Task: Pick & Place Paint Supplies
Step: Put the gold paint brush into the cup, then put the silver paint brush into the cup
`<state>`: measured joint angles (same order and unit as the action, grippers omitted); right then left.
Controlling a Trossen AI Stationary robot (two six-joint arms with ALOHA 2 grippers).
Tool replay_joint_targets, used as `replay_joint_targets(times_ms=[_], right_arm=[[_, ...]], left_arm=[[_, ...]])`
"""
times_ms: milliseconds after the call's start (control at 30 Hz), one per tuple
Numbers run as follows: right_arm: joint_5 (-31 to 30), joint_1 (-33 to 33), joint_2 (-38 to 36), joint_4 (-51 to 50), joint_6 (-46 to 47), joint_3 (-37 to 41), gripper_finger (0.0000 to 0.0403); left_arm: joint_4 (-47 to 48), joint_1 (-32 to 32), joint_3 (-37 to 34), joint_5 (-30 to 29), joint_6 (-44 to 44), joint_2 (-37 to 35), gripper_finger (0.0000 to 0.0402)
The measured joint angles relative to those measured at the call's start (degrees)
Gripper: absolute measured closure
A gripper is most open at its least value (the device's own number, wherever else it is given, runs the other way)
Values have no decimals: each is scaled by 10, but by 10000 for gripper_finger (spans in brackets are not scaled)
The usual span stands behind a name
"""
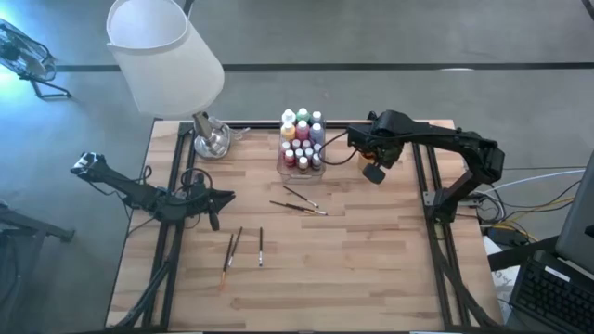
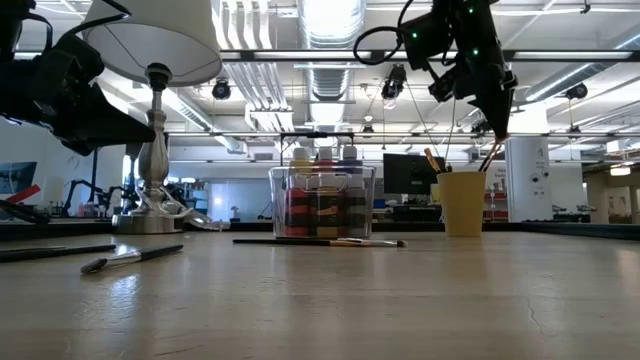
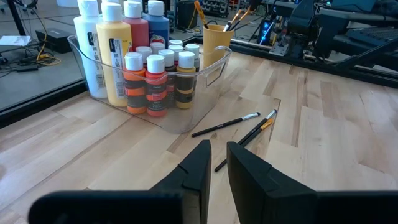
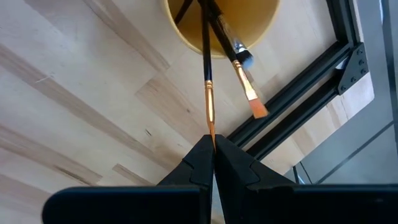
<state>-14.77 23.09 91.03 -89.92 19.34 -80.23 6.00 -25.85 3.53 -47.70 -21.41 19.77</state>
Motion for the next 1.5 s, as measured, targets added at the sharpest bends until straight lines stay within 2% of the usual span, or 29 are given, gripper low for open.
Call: replay_joint_targets(times_ms=[400, 700, 933, 1067, 1233, 1300, 1400, 1500], right_arm=[[-4, 0, 0, 3, -3, 0, 385], [-49, 0, -1, -1, -13, -3, 286], [-75, -1, -1, 0, -20, -98, 241], [-49, -5, -2, 0, -15, -175, 233], [42, -46, -2, 25, -11, -239, 239], [60, -73, -2, 45, -6, -254, 246], [58, -123, -1, 65, -2, -261, 257], [28, -176, 4, 85, 0, -245, 264]], left_arm=[[0, 0, 0, 0, 0, 0, 346], [0, 0, 0, 0, 0, 0, 346], [0, 0, 0, 0, 0, 0, 345], [0, 0, 0, 0, 0, 0, 345], [0, 0, 0, 0, 0, 0, 345], [0, 0, 0, 0, 0, 0, 346], [0, 0, 0, 0, 0, 0, 344], [0, 0, 0, 0, 0, 0, 344]])
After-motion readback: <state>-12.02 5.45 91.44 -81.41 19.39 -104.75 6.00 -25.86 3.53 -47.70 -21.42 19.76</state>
